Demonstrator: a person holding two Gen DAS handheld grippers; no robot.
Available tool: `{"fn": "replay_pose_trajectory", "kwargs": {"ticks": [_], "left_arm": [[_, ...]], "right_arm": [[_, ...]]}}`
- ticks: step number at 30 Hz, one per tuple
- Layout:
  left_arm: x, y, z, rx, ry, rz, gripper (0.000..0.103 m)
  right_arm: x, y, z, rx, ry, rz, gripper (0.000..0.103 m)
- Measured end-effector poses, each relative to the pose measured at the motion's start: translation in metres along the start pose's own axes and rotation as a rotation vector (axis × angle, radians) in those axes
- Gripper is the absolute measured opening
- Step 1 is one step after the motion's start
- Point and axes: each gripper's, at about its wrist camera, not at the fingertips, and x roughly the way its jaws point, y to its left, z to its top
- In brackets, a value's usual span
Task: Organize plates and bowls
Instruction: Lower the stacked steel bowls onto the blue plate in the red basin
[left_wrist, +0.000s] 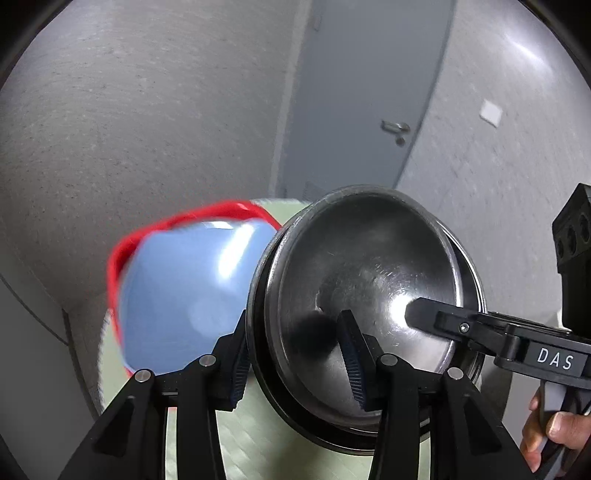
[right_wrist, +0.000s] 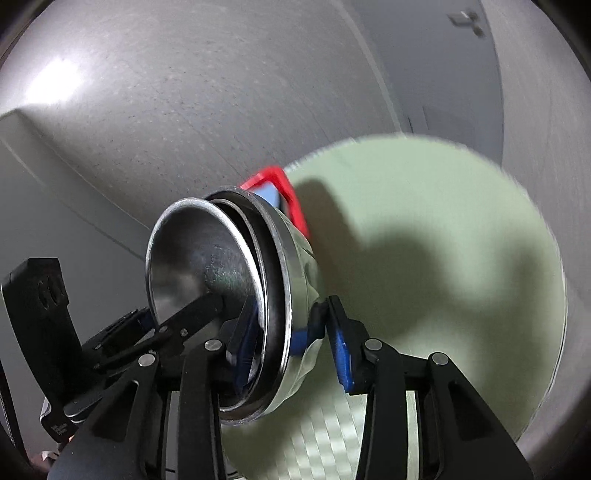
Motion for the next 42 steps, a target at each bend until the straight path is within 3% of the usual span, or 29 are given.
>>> {"fn": "replay_pose_trajectory", "kwargs": {"ticks": [6,14,26,31,36,38,42], "left_arm": [[0.003,0.061,0.025,-0.054,-0.002,0.051,0.041],[0.043,0.116,0.030,-0.087,0.093,0.102,0.042],[0.086,0.132,0.042,-0.065,0.178,0.065,0.041],[0.094,0.133,0.050,-0.052,0.189,0.073,0.047],[0.086,0.129,0.053,-0.057,0.172,0.076,0.055],[0.073,0.125,0.048,-0.055,0.146,0.093,0.066],[0.038,0.118,0.034,-0.040,0.087,0.119,0.080]], "right_arm": [[0.037,0.043,0.038,-0.065,0.015,0.006,0.037],[0.112,0.067,0.052,-0.055,0.143,0.004,0.037],[0.156,0.064,0.048,-0.046,0.211,-0.114,0.038],[0.156,0.071,0.048,-0.082,0.198,-0.189,0.040],[0.152,0.070,0.048,-0.065,0.187,-0.192,0.041],[0.142,0.073,0.047,-0.061,0.170,-0.188,0.045],[0.122,0.079,0.046,-0.069,0.099,-0.189,0.049]]}}
